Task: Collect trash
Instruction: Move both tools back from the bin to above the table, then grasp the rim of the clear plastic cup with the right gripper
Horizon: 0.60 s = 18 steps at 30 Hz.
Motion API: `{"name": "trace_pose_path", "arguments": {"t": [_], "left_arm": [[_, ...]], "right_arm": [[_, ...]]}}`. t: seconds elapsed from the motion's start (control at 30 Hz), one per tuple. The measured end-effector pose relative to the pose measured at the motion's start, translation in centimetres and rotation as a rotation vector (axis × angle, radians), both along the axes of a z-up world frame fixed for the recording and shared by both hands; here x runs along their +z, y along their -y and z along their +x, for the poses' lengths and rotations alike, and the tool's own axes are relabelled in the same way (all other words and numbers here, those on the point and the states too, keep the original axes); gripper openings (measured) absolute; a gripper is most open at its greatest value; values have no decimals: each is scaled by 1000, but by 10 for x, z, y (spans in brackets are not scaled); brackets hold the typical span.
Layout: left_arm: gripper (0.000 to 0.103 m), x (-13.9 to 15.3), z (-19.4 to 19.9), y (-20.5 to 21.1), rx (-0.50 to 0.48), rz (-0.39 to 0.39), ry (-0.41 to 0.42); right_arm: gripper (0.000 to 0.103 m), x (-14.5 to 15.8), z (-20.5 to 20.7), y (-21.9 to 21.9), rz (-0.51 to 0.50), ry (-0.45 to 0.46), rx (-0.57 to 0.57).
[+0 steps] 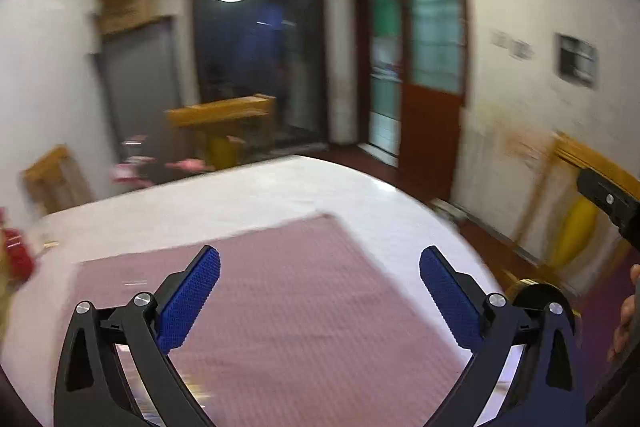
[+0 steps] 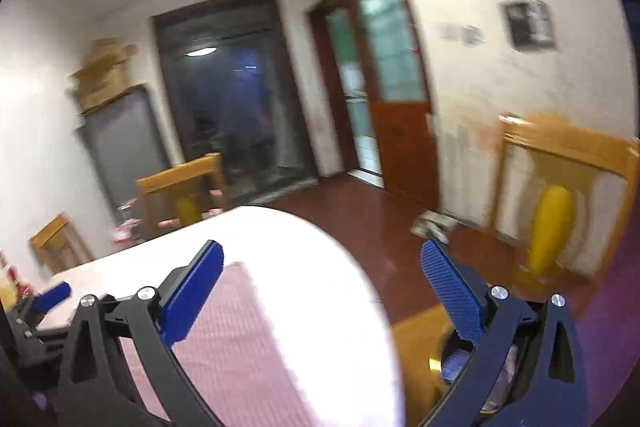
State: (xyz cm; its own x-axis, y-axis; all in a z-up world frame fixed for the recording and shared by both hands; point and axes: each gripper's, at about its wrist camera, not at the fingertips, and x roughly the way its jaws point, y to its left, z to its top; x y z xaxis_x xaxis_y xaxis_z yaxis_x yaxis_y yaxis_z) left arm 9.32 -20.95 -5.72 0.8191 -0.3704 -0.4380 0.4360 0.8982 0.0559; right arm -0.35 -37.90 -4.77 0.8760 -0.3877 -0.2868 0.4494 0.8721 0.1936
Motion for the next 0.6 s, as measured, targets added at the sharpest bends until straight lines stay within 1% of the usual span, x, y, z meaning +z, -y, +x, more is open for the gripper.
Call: {"name": "trace_pose_path", "arguments": {"t": [0.03, 0.1, 0.13, 0.23, 0.3, 0.4, 0.5, 0.6], "left_arm": [[97, 8, -1, -27, 68, 1, 25], [97, 18, -3, -66, 163, 8, 52], [97, 24, -6, -94, 235, 11, 70], [97, 32, -10, -141, 341, 8, 85], [97, 36, -12, -169, 381, -3, 82], [97, 39, -16, -209, 432, -44, 79], [97, 36, -18, -241, 469, -65, 73], [97, 35, -14, -252, 481, -72, 61]], "right_arm": [[99, 5, 11, -18, -11, 0, 50], [99, 13, 26, -52, -27, 11, 138], [99, 18, 30, -67, -36, 19, 170], [99, 31, 44, -110, -63, 34, 264], [99, 37, 51, -130, -65, 41, 317], [99, 43, 59, -161, -91, 40, 379], [99, 45, 67, -173, -113, 23, 404], [99, 47, 71, -180, -134, 9, 414]]}}
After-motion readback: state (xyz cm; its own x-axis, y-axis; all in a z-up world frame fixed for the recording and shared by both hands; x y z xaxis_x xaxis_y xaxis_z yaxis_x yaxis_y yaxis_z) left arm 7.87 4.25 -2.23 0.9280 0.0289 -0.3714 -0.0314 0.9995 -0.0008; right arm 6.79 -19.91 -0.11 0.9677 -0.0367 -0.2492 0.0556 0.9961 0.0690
